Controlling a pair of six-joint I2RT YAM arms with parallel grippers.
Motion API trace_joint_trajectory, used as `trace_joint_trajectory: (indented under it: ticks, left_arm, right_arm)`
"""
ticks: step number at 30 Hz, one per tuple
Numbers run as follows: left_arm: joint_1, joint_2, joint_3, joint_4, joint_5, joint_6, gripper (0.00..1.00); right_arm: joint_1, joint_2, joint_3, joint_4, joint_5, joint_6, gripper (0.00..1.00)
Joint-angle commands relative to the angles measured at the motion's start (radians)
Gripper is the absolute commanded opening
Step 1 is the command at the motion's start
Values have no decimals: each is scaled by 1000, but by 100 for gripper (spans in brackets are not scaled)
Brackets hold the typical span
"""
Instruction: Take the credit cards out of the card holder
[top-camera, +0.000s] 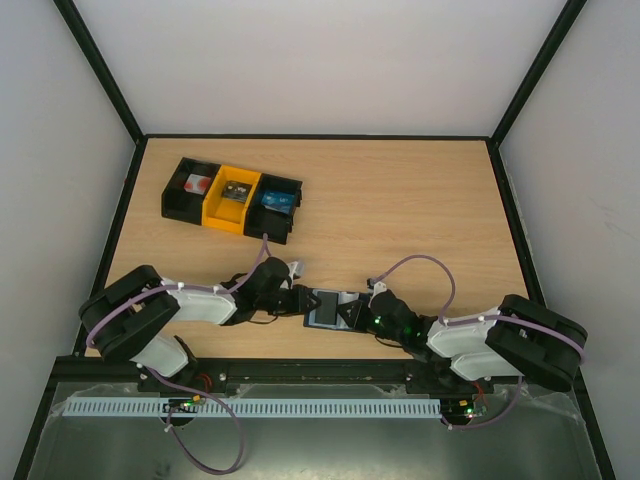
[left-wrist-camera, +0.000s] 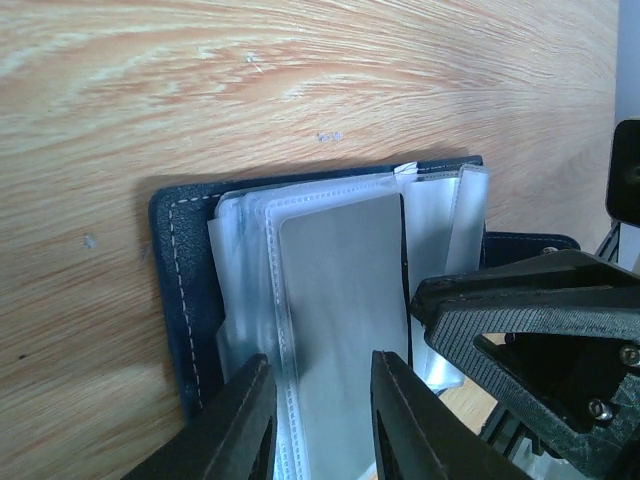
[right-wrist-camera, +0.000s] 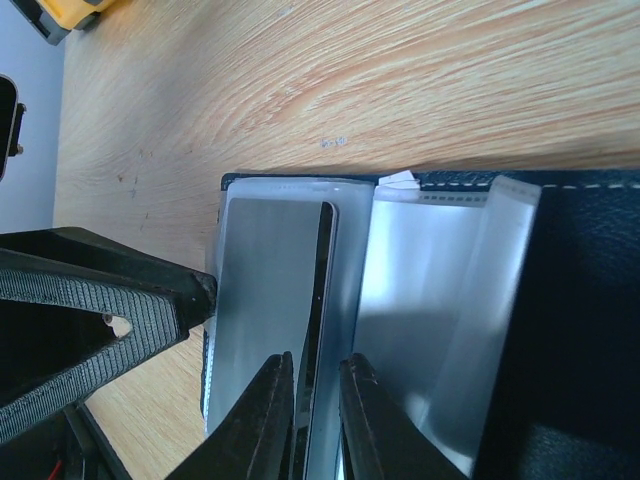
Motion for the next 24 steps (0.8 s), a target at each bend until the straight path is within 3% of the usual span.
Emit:
trace_joint_trajectory:
  ticks: [1, 6, 16, 24]
  left_arm:
    - [-6, 4, 13, -37, -14, 23, 30]
    - [-6, 28, 7, -4, 3, 16, 28]
    - [-9, 49, -8, 28, 7, -7, 3]
    - [-15, 73, -25, 27, -8, -26, 3]
  right_arm:
    - [-5, -4, -12, 12, 32, 2, 15]
    - [-5, -1, -11, 13, 29, 1, 15]
    - [-4, 27, -9, 55, 12, 5, 15]
    - [-5, 62, -10, 92, -4, 16, 12]
